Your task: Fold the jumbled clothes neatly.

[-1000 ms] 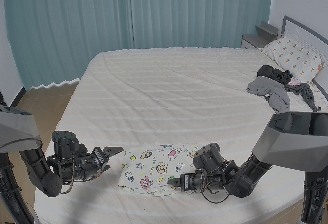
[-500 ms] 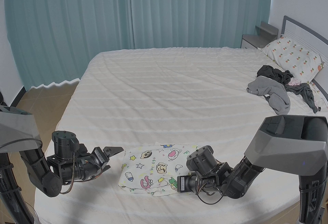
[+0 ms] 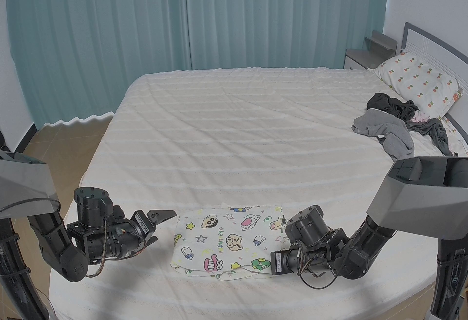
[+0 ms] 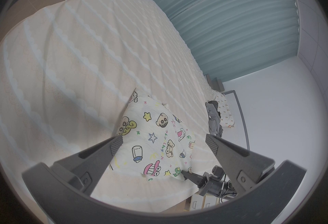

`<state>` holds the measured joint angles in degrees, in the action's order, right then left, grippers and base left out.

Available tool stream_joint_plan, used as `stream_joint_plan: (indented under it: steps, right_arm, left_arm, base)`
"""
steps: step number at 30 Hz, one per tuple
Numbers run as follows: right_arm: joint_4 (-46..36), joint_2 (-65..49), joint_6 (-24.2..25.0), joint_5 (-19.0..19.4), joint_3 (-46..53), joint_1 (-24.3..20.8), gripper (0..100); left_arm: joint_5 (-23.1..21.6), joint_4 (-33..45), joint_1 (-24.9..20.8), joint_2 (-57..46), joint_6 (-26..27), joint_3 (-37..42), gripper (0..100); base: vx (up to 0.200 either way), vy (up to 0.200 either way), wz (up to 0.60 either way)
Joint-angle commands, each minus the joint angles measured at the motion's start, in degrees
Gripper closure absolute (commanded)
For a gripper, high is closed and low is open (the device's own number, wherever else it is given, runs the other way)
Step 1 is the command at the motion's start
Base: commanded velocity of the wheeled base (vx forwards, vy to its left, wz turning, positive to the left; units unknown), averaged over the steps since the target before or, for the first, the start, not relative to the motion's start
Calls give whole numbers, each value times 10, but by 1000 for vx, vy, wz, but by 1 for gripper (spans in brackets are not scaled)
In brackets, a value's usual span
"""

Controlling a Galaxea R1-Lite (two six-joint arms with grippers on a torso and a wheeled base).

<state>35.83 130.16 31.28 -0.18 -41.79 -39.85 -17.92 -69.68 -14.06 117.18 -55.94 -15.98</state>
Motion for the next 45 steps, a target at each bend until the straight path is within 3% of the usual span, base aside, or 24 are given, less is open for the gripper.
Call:
stream_joint_plan:
  steps: [1, 14, 15, 23, 28, 32, 38, 45]
  right_arm:
    - [-1, 0, -1, 0, 8, 7, 100]
    - [-12, -1, -8, -1, 13, 11, 100]
    - [-15, -1, -8, -1, 13, 11, 0]
    - [-25, -27, -4, -10, 25, 14, 0]
    - [-20, -47, -8, -10, 22, 57, 0]
    - [-20, -32, -16, -10, 4, 77, 0]
    - [-34, 17, -20, 17, -77, 98, 0]
    - [-92, 62, -20, 5, -160, 86, 0]
  left_arm:
    - [0, 0, 0, 1, 0, 0, 0]
    - [1, 0, -1, 8, 1, 0, 0]
    - [1, 0, -1, 9, 2, -1, 0]
    - [28, 0, -1, 47, 83, -3, 0]
    - [30, 0, 0, 90, 148, -40, 0]
    - [30, 5, 1, 106, 152, -66, 0]
    - [30, 9, -4, 198, 260, -126, 0]
    - [49, 30, -16, 224, 299, -177, 0]
  base:
    - [0, 0, 0]
    - [0, 0, 0]
    - [0, 0, 0]
    - [0, 0, 0]
    - [0, 0, 0]
    - [0, 0, 0]
    - [0, 0, 0]
    - [0, 0, 0]
